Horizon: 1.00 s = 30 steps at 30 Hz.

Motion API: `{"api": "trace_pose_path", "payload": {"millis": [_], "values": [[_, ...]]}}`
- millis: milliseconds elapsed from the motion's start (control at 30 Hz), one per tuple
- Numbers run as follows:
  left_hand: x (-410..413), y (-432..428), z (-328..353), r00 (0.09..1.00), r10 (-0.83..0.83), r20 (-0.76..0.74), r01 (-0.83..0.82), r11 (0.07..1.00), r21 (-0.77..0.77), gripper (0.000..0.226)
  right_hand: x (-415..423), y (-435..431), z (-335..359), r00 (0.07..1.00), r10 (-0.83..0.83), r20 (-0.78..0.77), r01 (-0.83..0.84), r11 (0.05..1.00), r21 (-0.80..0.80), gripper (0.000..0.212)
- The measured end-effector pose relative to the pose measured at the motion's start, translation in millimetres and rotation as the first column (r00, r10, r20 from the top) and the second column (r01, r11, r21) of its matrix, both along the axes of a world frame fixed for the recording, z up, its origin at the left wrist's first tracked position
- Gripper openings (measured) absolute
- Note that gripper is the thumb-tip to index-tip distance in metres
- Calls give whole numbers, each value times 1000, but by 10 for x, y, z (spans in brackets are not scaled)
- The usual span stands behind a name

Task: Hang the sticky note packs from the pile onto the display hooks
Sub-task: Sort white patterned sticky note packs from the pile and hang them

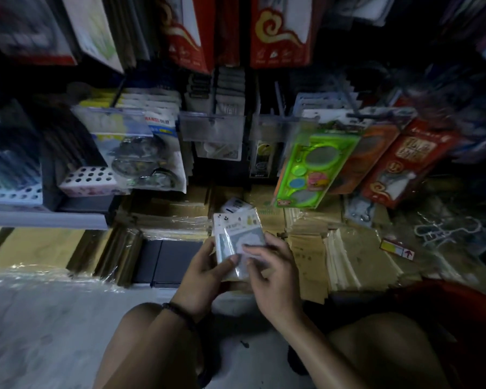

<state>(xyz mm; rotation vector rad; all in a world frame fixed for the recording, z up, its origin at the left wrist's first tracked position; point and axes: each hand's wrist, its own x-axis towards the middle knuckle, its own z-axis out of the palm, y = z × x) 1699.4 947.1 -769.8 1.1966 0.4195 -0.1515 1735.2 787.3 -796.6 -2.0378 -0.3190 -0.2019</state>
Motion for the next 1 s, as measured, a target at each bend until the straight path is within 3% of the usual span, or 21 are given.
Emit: {"api": "trace_pose_path", "payload": {"millis": [100, 267, 533, 633, 1000], "values": [[-116, -51, 156, 999, 7, 34, -8, 999, 35, 40, -63, -123, 260, 999, 23, -25, -23, 999, 22, 28], [-204, -179, 632, 991, 32, 134, -48, 992, 115, 37, -157, -379, 826, 995, 97, -5, -96, 989, 110, 46], [-112, -494, 1892, 919, -10, 395, -114, 951, 288, 36, -53, -864, 2172, 987, 158, 17, -156, 945, 289, 66], [-66, -643, 2414, 881, -21, 473, -140, 943, 303, 50, -13, -1049, 2706, 986, 161, 38, -165, 943, 288, 64], [308, -987, 4144, 708, -197, 678, -109, 919, 380, 37, 197, -1572, 4428, 953, 96, 287, -197, 917, 347, 64]]}}
